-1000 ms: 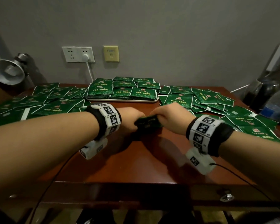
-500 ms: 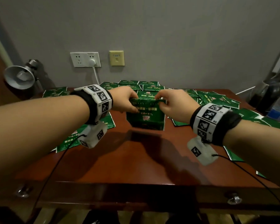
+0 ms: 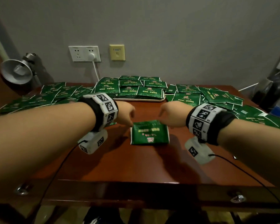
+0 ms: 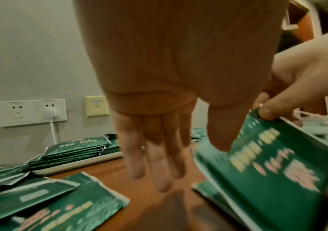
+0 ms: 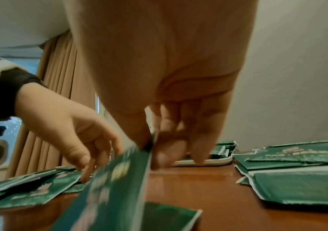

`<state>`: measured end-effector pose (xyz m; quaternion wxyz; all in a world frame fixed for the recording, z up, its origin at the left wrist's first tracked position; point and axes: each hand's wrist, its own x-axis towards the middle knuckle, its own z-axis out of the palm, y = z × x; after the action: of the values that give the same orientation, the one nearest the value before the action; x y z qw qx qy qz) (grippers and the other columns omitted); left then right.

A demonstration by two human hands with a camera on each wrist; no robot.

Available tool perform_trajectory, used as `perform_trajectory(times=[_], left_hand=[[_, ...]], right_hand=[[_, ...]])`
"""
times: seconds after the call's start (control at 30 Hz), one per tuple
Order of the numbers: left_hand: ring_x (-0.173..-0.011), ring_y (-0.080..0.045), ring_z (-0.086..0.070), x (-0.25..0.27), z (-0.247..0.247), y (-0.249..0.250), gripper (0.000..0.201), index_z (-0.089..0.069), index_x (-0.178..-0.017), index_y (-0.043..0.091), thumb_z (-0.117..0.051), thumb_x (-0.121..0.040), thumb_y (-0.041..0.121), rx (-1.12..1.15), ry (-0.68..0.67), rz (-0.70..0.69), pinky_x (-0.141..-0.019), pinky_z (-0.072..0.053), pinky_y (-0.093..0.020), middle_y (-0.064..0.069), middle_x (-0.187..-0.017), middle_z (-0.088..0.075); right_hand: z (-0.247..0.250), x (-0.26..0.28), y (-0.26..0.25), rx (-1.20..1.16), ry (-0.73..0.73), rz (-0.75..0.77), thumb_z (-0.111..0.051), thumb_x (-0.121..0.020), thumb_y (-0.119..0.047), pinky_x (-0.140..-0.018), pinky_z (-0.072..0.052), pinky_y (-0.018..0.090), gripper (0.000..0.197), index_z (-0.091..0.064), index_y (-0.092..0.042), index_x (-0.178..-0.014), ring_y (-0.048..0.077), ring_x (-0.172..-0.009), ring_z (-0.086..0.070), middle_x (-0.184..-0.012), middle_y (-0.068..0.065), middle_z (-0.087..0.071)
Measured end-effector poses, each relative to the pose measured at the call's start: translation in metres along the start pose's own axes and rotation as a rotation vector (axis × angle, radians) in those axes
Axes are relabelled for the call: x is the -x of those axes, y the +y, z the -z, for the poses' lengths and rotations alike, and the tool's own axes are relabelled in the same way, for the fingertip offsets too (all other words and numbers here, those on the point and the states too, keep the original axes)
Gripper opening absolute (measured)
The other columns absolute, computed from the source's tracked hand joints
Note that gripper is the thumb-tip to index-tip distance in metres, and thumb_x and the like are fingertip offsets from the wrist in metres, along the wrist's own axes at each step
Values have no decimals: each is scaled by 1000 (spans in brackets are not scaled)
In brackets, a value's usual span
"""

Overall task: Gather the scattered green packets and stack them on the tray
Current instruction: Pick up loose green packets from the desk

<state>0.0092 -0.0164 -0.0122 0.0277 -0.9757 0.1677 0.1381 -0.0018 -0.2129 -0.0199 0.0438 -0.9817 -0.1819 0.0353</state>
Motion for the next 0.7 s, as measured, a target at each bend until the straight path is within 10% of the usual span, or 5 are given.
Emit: perform_trajectory(times=[0.1,0.27,0.47,0.6,0.7], left_hand=[[-108,-23,-58,2,-9,5,42,-52,-128,12,-61,-91,29,-149,-31,15,-73,-41,-24,-6,-120,-60],[-57,-10,-57,3,-13,30,31,-65,-115,6,-52,-95,27,-69,-101,-28,-38,-40,-13,-5,-94,-69],[-110,-28,-58,2,-17,61,56,-52,-131,3,-33,-102,47,-137,-114,6,-82,-41,-28,-13,-127,-59],[-124,-29,-50,-2,-26,78,67,-48,-136,6,-34,-98,59,-118,-173,-22,-98,-39,-33,-13,-138,-53],[-127,-31,-45,1,-32,88,68,-44,-139,10,-34,-96,62,-225,-115,69,-99,-38,-36,-13,-141,-45]], right_hand=[[-12,-1,0,172,-165,-61,-55,-93,-43,-89,-48,30,48,-56,-14,-132,24,-113,-58,-124,5,-62],[-26,-3,-3,247,-360,-80,-51,-92,-31,-75,-52,30,34,-66,-5,-110,26,-88,-60,-100,9,-66],[-24,0,-2,-63,-498,-100,-51,-92,-16,-73,-57,34,28,-70,-5,-109,24,-70,-63,-86,6,-70],[-1,13,35,316,-285,-209,-55,-90,-23,-49,-44,22,24,-63,-9,-74,20,-66,-55,-72,3,-61],[8,27,79,413,-236,-380,-63,-86,-31,-68,-51,28,18,-59,-13,-82,24,-75,-54,-75,3,-55]])
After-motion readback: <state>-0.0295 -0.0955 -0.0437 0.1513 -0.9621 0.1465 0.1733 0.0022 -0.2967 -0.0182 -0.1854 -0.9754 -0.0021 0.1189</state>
